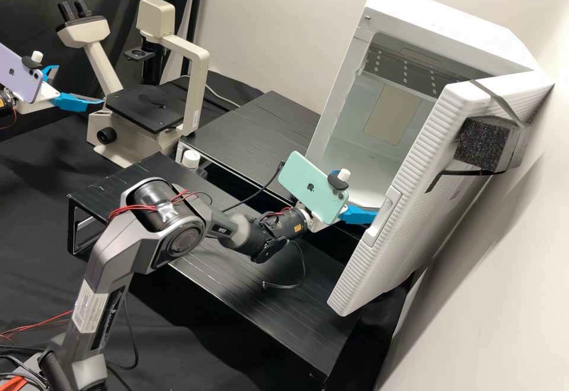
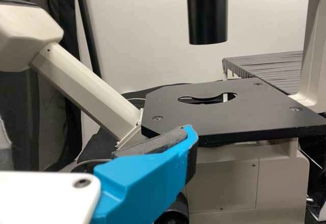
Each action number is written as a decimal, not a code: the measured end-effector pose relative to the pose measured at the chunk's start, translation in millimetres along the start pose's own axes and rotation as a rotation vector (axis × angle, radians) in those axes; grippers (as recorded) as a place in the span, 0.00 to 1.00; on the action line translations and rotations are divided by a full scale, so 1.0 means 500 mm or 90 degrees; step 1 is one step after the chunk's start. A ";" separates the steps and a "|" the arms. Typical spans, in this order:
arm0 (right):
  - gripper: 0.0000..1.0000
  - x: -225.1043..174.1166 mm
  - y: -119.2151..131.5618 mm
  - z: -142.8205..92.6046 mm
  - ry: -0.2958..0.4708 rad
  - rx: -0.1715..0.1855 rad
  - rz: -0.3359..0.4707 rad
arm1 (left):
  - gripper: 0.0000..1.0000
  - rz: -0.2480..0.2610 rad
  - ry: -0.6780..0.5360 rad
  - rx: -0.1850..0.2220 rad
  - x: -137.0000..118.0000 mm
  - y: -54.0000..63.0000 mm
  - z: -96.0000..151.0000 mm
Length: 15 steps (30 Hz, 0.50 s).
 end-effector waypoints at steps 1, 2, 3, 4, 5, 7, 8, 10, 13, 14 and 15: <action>1.00 -0.001 0.001 -0.001 0.000 0.000 0.000 | 1.00 0.000 0.000 0.000 0.000 0.000 0.000; 1.00 -0.004 0.001 0.002 -0.003 0.000 -0.001 | 1.00 0.000 0.000 0.000 0.000 0.000 0.000; 1.00 -0.006 0.000 0.002 -0.002 -0.002 -0.003 | 1.00 0.000 0.000 0.000 0.000 0.000 0.000; 1.00 -0.007 0.003 0.001 -0.002 -0.002 -0.001 | 1.00 0.000 0.000 0.000 0.000 0.000 0.000; 1.00 -0.007 0.004 0.003 -0.003 -0.002 0.000 | 1.00 0.000 0.000 0.000 0.000 0.000 0.000; 1.00 -0.007 0.006 0.000 -0.001 -0.002 0.002 | 1.00 0.000 0.000 0.000 0.000 0.000 0.000; 1.00 -0.007 0.008 0.001 0.000 -0.003 0.004 | 1.00 0.000 0.000 0.000 0.000 0.000 0.000; 1.00 -0.008 0.011 -0.002 0.004 -0.003 0.008 | 1.00 0.000 0.000 0.000 0.000 0.000 0.000; 1.00 -0.009 0.010 -0.001 0.004 -0.005 0.006 | 1.00 0.000 0.000 0.000 0.000 0.000 0.000; 1.00 -0.009 0.009 0.000 0.003 -0.005 0.005 | 1.00 0.000 0.000 0.000 0.000 0.000 0.000; 1.00 -0.012 0.011 0.001 0.001 -0.005 0.005 | 1.00 0.000 0.000 0.000 0.000 0.000 0.000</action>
